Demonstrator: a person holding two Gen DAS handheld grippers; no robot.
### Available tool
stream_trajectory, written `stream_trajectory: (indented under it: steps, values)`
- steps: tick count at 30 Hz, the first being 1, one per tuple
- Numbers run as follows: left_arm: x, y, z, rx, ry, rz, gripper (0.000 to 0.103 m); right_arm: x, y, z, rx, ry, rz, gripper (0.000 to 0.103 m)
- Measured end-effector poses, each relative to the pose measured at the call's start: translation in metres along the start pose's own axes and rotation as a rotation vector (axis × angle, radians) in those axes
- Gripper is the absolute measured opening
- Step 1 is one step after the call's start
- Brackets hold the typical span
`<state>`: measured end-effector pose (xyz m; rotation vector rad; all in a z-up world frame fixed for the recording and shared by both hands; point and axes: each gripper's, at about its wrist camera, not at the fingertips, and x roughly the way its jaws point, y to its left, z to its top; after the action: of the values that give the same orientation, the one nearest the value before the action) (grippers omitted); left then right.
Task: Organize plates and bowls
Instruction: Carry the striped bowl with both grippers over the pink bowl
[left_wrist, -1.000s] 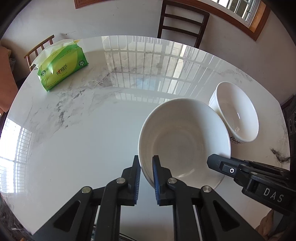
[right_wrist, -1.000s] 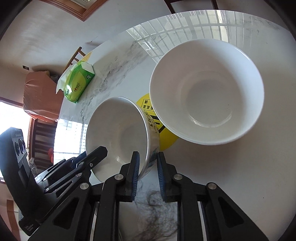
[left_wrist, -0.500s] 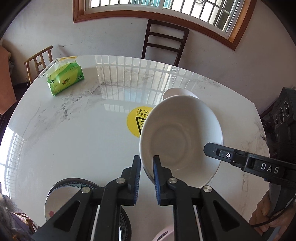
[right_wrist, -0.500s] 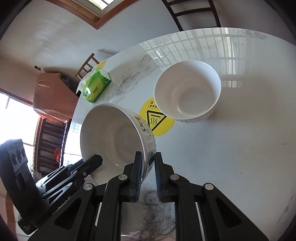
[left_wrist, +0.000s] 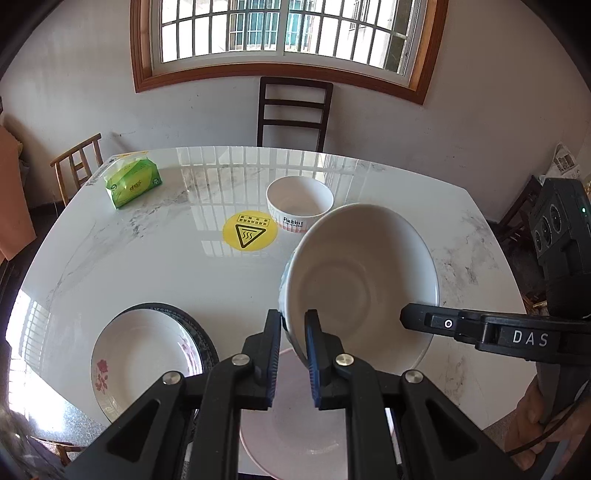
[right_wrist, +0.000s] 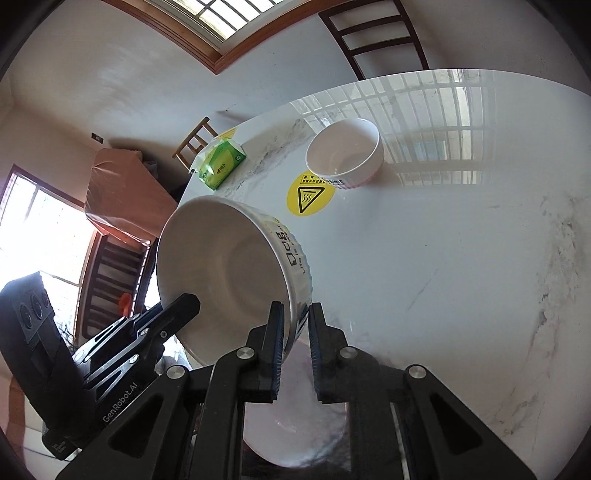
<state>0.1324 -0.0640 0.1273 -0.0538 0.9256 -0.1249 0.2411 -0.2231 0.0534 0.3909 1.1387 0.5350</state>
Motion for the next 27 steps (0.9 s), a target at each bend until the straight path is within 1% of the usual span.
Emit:
stream_trajectory:
  steps: [2, 7, 13, 21, 27]
  values:
    - [-0.008, -0.002, -0.012, 0.006, -0.002, -0.007, 0.013, -0.005, -0.002, -0.016, 0.004, -0.001, 0.009, 0.013]
    - [-0.026, -0.007, -0.039, 0.03, -0.024, 0.004, 0.013, -0.009, 0.0, -0.05, 0.003, 0.009, 0.021, 0.014]
    - [-0.039, -0.006, -0.061, 0.039, -0.024, 0.005, 0.013, -0.013, 0.0, -0.08, 0.012, 0.012, 0.033, 0.014]
    - [-0.041, -0.006, -0.082, 0.044, -0.014, 0.012, 0.013, -0.012, 0.003, -0.102, 0.023, 0.016, 0.04, 0.015]
    - [-0.036, -0.004, -0.091, 0.045, 0.001, 0.02, 0.013, -0.011, 0.001, -0.113, 0.032, 0.019, 0.041, 0.016]
